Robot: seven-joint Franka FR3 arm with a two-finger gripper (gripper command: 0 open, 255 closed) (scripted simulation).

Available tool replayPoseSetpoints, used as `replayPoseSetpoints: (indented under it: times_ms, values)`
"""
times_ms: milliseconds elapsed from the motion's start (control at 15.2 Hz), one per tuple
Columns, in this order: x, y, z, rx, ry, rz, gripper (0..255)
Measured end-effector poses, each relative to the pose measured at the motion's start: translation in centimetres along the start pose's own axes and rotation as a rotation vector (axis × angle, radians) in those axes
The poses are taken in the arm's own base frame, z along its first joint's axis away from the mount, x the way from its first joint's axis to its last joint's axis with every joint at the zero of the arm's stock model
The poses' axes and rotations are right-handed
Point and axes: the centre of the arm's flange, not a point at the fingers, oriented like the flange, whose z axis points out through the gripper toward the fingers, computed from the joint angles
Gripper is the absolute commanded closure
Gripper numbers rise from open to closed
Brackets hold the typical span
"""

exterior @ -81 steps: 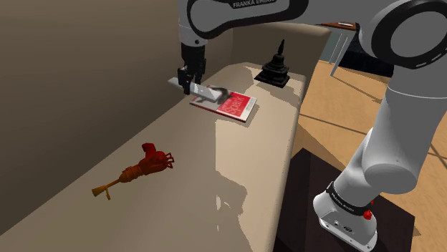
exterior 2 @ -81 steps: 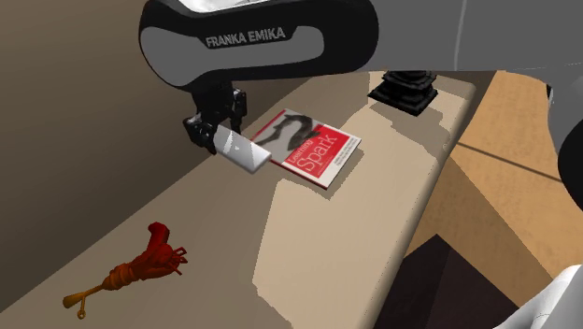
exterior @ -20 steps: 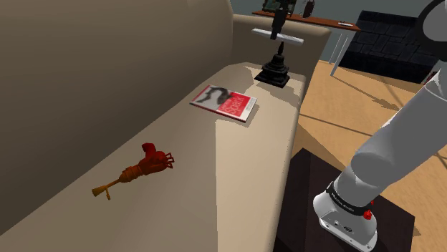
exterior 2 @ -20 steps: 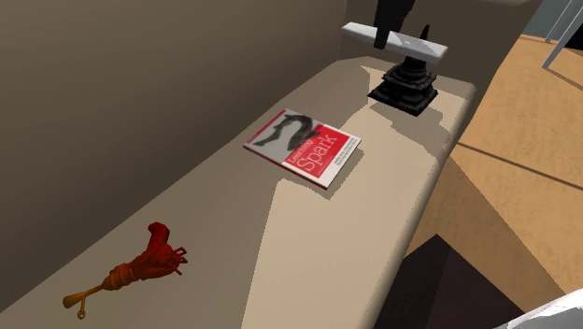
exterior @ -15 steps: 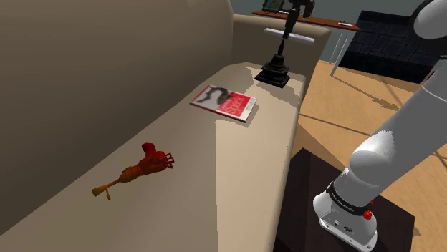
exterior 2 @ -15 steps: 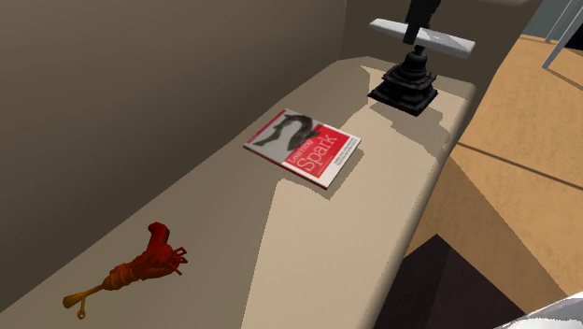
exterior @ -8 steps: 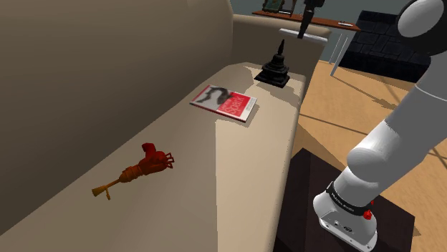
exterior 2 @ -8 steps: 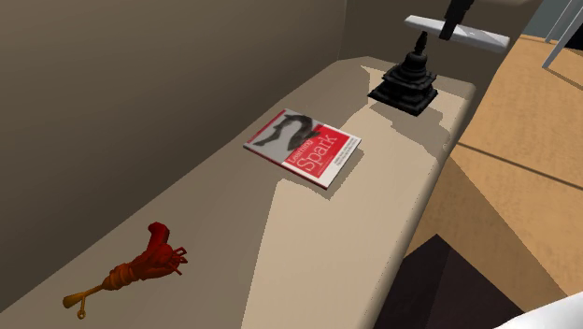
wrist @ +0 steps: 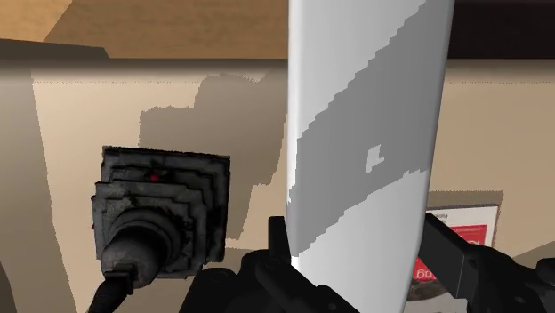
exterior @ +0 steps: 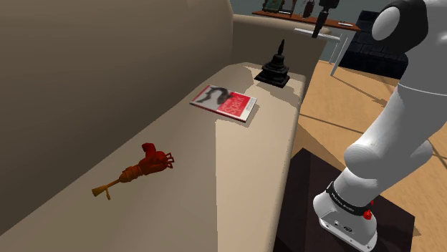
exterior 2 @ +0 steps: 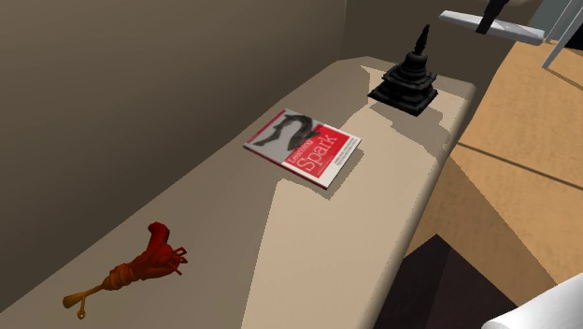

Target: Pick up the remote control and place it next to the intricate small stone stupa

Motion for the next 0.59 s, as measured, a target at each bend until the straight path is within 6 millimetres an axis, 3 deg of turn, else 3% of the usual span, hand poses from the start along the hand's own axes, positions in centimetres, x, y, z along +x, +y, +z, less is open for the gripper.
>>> replayPoseSetpoints:
  times_ms: [198,594]
  values:
    - [-1.5,2.0,0.5,0.0,0.0,-0.001,255]
    - [-1.8,2.1,3.5,0.0,0.0,-0.002,255]
